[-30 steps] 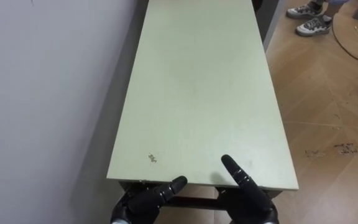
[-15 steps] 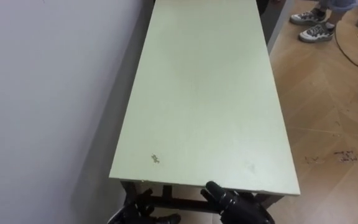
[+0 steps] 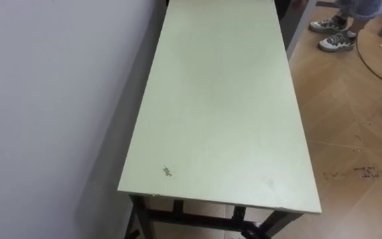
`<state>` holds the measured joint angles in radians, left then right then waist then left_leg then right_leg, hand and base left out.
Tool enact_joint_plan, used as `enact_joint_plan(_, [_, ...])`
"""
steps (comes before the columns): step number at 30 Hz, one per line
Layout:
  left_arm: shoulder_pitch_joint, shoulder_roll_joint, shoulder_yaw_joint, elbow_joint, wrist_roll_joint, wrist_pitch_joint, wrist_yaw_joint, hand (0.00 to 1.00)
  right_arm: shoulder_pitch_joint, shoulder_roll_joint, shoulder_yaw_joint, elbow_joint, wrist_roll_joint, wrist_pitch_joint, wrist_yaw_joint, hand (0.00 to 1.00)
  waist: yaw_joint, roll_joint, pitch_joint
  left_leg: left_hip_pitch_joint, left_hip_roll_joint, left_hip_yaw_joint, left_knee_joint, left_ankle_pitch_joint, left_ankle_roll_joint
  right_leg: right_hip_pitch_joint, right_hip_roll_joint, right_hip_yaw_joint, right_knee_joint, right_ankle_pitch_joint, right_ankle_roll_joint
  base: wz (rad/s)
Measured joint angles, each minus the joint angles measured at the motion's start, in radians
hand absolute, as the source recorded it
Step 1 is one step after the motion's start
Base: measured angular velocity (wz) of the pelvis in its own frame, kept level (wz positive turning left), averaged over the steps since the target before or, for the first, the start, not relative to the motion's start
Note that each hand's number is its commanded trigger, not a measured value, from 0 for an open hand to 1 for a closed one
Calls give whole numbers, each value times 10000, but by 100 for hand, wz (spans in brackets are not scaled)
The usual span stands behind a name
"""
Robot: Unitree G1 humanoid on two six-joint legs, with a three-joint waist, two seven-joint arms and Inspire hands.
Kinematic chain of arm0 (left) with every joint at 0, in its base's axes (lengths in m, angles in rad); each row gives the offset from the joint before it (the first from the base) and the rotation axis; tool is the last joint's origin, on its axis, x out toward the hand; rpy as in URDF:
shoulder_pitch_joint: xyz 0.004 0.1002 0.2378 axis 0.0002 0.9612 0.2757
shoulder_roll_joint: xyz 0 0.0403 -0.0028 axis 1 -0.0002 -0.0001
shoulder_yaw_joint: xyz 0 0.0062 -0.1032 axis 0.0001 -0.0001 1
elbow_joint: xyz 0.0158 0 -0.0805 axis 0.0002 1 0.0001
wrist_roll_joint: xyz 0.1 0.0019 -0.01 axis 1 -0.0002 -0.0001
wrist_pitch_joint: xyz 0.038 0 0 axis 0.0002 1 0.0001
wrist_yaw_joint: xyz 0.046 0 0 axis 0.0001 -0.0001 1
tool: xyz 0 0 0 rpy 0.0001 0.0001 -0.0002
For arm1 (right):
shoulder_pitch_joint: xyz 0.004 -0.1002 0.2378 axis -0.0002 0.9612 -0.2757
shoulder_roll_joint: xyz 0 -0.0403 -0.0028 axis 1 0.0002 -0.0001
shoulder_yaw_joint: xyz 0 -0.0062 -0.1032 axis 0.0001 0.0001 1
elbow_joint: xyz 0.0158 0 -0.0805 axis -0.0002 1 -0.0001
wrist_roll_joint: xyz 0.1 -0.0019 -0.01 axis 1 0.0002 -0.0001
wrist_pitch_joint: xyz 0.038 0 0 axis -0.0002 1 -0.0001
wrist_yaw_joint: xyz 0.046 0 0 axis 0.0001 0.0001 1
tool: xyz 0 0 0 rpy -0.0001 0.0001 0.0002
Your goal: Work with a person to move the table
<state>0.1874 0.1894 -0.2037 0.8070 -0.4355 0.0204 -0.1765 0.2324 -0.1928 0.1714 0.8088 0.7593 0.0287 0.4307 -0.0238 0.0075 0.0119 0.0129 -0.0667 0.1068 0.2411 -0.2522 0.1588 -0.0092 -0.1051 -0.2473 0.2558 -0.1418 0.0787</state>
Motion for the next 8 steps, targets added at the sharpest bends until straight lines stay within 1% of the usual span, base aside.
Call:
enact_joint_plan(1, [-3,-4,118,211,167,-151,186,0,-40,-2,-108,249,-267,-120,-170,0,-29,12,5,27,0,-18,-28,0,0,23,7,3,-17,1,-1,6])
enact_joint_plan(3, [16,-5,251,516,412,-277,495,0,-31,6,-329,599,-673,-243,-438,0,-34,55,37,88,2,-29,-50,-8,-13,121,23,-17,-99,1,-1,0])
enact_joint_plan(4, [37,-19,342,691,777,-296,700,0,-61,29,-483,953,-934,-360,-588,0,-46,64,34,129,1,-34,-66,-13,-21,214,35,-14,-201,1,-1,0])
enact_joint_plan(5, [37,-45,390,782,919,-307,812,0,-81,35,-537,1145,-1023,-406,-676,0,-47,57,37,162,1,-35,-73,-14,-24,255,40,-17,-228,1,-1,0])
enact_joint_plan(6, [42,-105,432,955,1172,-355,1046,0,-89,32,-584,1523,-1108,-488,-868,0,-64,68,19,189,1,-46,-75,-16,-27,304,48,-13,-262,1,0,0])
enact_joint_plan(7, [41,-140,472,1032,1312,-375,1174,0,-109,44,-633,1715,-1182,-512,-944,0,-62,70,18,194,1,-46,-81,-16,-28,311,53,-11,-276,1,0,0])
enact_joint_plan(8, [20,-229,591,1266,1660,-471,1380,0,-154,96,-784,2068,-1422,-517,-1096,0,-57,83,19,194,2,-33,-88,-15,-28,311,58,-8,-299,0,0,0])
